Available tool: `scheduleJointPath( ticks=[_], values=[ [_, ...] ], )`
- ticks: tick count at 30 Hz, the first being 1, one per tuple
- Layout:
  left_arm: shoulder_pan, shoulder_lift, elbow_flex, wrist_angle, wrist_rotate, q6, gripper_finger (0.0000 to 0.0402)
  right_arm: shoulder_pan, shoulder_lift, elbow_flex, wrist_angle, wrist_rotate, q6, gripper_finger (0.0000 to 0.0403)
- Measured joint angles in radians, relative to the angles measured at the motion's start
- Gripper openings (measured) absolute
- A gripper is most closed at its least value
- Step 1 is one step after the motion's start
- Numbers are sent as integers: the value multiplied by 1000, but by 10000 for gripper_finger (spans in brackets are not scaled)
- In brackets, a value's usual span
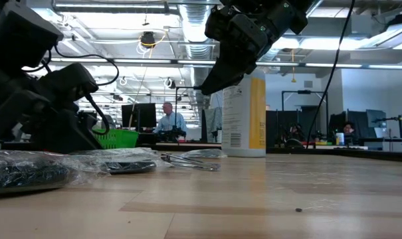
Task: Pick & Place Travel size toiletries
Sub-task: Put the silver nail cutter into the bottom red bin
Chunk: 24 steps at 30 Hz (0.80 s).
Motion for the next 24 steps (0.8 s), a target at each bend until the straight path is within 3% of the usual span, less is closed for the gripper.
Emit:
scheduleJointPath(
  ticks=[8, 16, 24],
  values=[
    [1, 0, -2, -1, -8, -6, 40, 0, 0, 0, 0, 0, 0, 112],
    [1, -18, -3, -6, -4, -71, 41, 0, 0, 0, 0, 0, 0, 112],
    [1, -129, -6, -43, 4, -37, 41, 0, 0, 0, 0, 0, 0, 112]
  ],
)
